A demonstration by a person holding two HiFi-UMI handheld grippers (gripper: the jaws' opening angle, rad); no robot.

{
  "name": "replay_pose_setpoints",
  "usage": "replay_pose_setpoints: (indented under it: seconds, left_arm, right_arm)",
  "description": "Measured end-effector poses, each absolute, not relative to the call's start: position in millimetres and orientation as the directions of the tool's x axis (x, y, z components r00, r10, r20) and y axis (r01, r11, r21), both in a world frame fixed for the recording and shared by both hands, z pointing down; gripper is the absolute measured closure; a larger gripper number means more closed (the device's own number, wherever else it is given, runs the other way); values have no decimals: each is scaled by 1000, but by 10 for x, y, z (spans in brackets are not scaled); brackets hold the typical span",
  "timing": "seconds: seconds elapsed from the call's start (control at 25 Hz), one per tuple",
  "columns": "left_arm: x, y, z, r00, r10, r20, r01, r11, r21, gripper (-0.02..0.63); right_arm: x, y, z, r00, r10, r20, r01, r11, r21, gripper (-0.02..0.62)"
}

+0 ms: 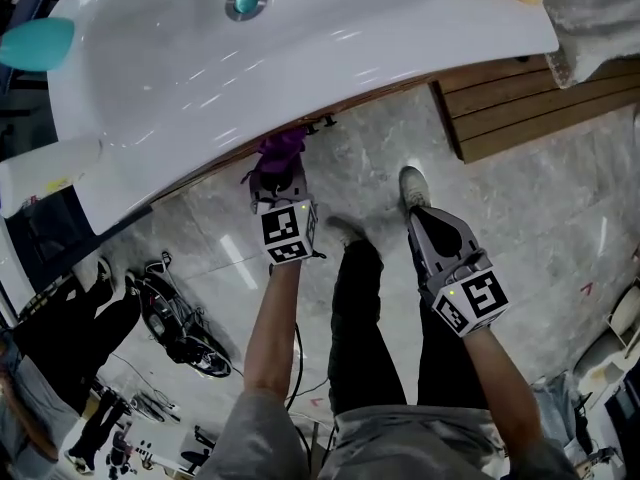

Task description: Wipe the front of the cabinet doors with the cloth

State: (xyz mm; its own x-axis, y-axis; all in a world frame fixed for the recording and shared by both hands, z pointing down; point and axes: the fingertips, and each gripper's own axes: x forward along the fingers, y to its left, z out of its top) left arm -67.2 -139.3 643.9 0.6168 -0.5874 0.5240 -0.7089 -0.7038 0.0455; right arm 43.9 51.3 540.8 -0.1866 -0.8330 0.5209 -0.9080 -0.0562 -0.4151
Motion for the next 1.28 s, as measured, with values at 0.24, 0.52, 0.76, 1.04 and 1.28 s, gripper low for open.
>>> replay_pose_setpoints:
  seconds: [0.24, 0.52, 0.76, 1.04, 1.28]
  left_arm:
    - [-588, -1361, 6460, 608, -593, 528, -729, -680, 78, 534]
    - [-493, -1302, 6478, 627, -572, 528, -715, -691, 101, 534]
    - [-588, -1253, 6465, 620, -584, 523, -724, -683, 96, 534]
    - [-859, -1095, 6384, 617, -595, 516, -734, -671, 106, 534]
    - [-1306, -1026, 6432, 582, -607, 541, -760, -642, 98, 534]
  right_arm:
    - [548, 560, 5436, -180, -833, 524, -906, -67, -419, 586]
    - [552, 579, 5464, -185, -830, 526, -904, -66, -422, 586]
    - [467, 562, 5453, -202, -825, 528, -906, -48, -422, 585]
    - [261, 485, 5457, -219, -821, 527, -905, -31, -425, 586]
    - [39, 381, 5487, -247, -811, 530, -905, -3, -426, 586]
